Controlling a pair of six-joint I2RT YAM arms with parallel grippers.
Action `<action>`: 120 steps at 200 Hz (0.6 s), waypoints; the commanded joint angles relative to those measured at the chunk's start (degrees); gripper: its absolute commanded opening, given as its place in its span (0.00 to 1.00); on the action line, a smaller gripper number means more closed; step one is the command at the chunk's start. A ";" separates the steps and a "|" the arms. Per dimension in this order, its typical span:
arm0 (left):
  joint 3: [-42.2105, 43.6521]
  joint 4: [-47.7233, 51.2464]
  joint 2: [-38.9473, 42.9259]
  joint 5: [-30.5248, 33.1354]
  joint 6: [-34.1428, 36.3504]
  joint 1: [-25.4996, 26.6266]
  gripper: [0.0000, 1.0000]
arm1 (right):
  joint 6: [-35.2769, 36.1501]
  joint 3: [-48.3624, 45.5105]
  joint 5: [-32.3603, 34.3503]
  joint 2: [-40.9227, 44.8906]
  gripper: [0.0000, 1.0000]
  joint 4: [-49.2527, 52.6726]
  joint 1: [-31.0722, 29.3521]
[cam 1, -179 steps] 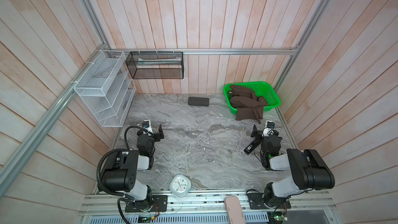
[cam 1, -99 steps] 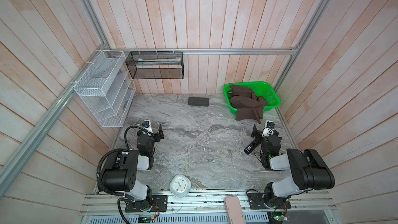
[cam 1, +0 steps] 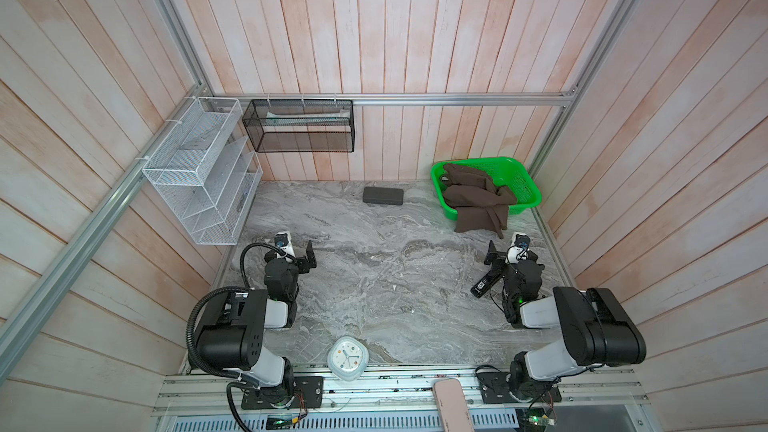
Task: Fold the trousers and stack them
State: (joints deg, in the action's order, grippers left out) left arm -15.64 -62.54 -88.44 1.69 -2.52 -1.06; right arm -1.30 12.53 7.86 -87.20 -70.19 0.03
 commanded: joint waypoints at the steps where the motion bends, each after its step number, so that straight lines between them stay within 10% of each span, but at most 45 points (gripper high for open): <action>1: -1.00 -0.74 0.11 -0.82 0.95 -0.08 1.00 | -0.36 1.18 0.91 0.19 0.98 0.52 -0.03; 29: -1.00 -1.25 1.11 1.25 0.36 -0.06 1.00 | -1.47 1.35 -1.93 0.25 0.98 1.08 1.68; 47: -7.13 18.09 9.97 8.02 -1.24 0.85 0.98 | -1.21 1.32 -0.20 1.92 0.80 -1.12 0.83; 71: -16.43 38.38 20.72 19.25 -6.76 3.26 0.95 | -8.51 16.69 9.44 13.77 0.80 33.48 -2.28; 120: -36.66 73.89 25.87 11.42 -17.62 4.29 0.89 | -24.18 46.48 4.05 12.71 0.77 73.60 -3.73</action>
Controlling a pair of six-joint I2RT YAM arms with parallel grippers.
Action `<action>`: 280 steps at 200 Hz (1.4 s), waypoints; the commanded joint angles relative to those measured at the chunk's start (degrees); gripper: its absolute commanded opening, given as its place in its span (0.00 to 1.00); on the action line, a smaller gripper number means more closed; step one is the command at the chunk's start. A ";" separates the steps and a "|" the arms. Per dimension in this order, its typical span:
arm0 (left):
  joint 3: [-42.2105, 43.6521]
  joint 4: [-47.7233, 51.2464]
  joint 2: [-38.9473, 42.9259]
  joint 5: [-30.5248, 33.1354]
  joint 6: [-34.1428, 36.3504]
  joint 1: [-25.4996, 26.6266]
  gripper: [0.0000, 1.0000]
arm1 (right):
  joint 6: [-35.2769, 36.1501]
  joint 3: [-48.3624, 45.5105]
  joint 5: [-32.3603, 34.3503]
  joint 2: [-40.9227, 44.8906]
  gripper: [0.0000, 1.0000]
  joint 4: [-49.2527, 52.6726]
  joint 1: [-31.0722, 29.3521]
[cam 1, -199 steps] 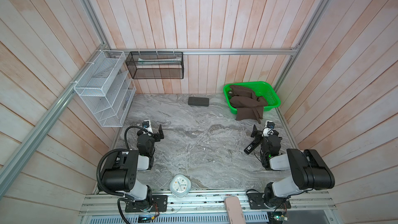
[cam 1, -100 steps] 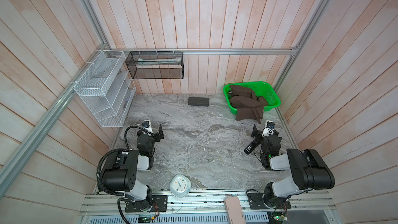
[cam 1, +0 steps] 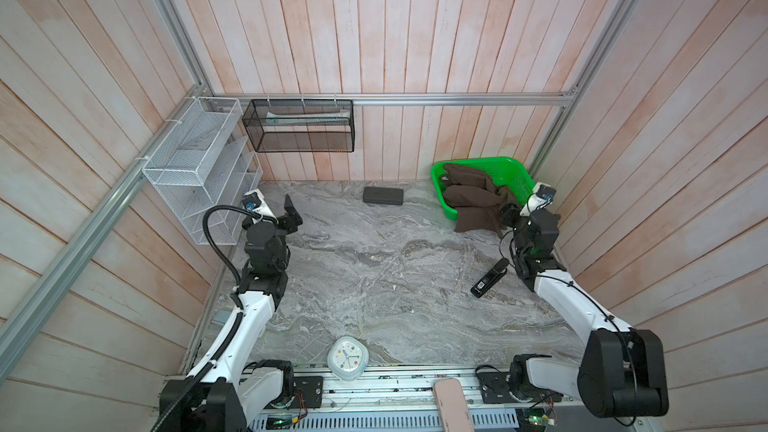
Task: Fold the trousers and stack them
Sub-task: 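Reach the right gripper into the green basket while the left arm rises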
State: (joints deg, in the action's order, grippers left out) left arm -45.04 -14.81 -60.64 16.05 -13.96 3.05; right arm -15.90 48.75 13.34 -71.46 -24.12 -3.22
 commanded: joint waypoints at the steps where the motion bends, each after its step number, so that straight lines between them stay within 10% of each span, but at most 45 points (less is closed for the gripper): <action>1: -7.48 26.77 -2.11 -3.48 -6.18 0.19 0.89 | -9.72 10.86 -1.55 -3.36 0.77 28.11 -0.47; 58: -14.97 36.05 -6.53 -23.79 -9.80 1.54 0.89 | -10.12 44.51 -10.69 -25.09 0.95 49.64 -0.31; 151: -15.49 35.99 -8.59 -27.95 -7.60 4.77 0.89 | 9.82 82.55 -14.02 -57.70 0.98 63.72 -0.53; 280: -19.15 38.43 -11.15 -28.47 -4.12 4.92 0.89 | 38.01 52.80 -4.61 -44.71 0.98 47.41 -3.68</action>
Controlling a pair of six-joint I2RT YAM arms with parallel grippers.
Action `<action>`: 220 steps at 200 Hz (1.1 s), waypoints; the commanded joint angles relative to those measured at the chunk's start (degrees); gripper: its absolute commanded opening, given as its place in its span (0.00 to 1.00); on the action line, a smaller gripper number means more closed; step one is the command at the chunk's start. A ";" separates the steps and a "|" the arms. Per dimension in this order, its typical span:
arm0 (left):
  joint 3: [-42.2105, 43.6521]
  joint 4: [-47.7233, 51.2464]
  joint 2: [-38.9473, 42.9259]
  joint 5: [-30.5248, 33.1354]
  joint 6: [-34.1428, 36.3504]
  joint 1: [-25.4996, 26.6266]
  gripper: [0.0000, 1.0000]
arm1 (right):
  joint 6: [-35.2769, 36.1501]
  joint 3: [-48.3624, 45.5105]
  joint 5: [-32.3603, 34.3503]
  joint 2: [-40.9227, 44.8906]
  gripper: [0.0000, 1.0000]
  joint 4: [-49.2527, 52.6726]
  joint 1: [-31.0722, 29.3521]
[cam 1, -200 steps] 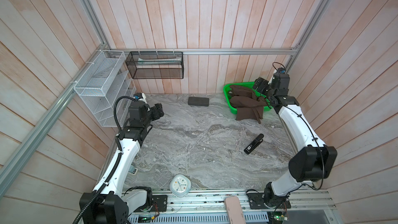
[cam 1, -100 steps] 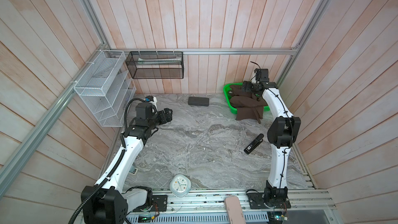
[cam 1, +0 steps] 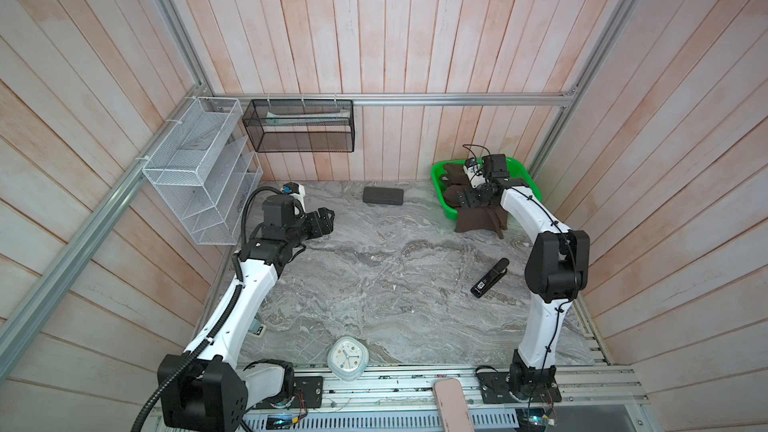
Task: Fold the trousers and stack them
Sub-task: 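Reach the right gripper into the green basket while the left arm rises, then close the right gripper on the brown trousers' waistband in the basket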
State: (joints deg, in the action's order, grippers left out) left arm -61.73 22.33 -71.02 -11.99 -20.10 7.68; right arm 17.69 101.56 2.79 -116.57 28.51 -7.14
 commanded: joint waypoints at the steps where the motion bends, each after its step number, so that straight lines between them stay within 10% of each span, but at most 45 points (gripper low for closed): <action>1: -2.48 1.30 -0.82 -0.33 2.05 0.26 0.89 | 4.48 0.10 6.19 0.30 0.98 -5.35 0.26; 78: -3.96 1.21 -2.74 0.30 2.30 0.24 0.89 | 6.04 19.57 6.17 -13.56 0.98 1.46 1.68; 220: -2.86 1.14 -3.15 0.65 1.83 0.50 0.89 | -12.99 41.33 -17.00 -26.38 0.98 25.54 6.73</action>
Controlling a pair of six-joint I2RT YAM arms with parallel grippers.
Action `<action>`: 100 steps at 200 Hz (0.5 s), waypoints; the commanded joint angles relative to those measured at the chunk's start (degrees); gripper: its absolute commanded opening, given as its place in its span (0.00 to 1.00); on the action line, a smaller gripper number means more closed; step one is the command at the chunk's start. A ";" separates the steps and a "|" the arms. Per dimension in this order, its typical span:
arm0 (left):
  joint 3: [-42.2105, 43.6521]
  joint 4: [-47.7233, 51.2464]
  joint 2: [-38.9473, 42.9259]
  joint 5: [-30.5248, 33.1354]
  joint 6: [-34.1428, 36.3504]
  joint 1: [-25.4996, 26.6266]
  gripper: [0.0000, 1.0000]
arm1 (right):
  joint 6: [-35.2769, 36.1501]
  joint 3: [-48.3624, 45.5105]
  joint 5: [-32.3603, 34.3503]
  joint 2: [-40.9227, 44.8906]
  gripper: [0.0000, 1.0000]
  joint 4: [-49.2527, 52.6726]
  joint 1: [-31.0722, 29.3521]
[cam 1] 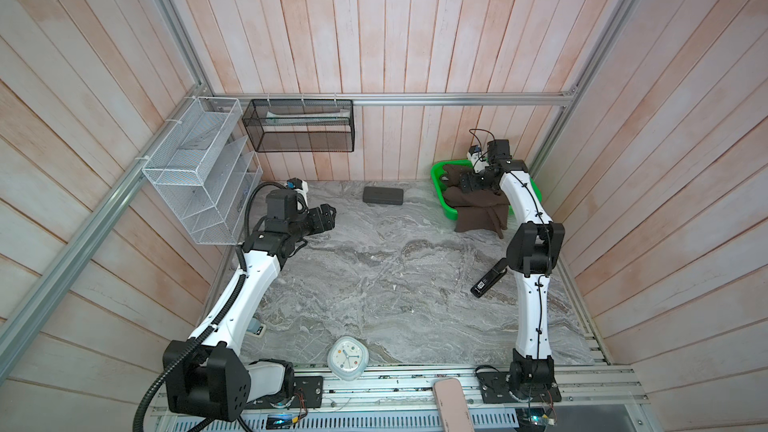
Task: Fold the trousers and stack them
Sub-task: 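Close the right gripper on the brown trousers' waistband in the basket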
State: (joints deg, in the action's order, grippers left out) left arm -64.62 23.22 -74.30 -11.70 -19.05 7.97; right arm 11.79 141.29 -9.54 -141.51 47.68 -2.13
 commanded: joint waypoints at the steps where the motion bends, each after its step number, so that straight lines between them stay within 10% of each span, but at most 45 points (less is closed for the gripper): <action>1: 0.02 0.25 0.17 0.36 0.77 0.21 0.89 | -7.24 1.56 -4.73 -1.42 0.98 6.46 1.75; 100: 0.94 -0.37 0.18 0.64 -0.16 0.67 0.89 | -5.95 -4.03 -1.28 0.44 0.98 9.94 0.53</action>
State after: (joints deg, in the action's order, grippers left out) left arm -64.60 23.20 -74.30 -11.62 -19.11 8.34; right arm 5.78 138.34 -12.73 -141.36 53.60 -0.80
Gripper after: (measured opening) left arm 0.890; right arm 0.980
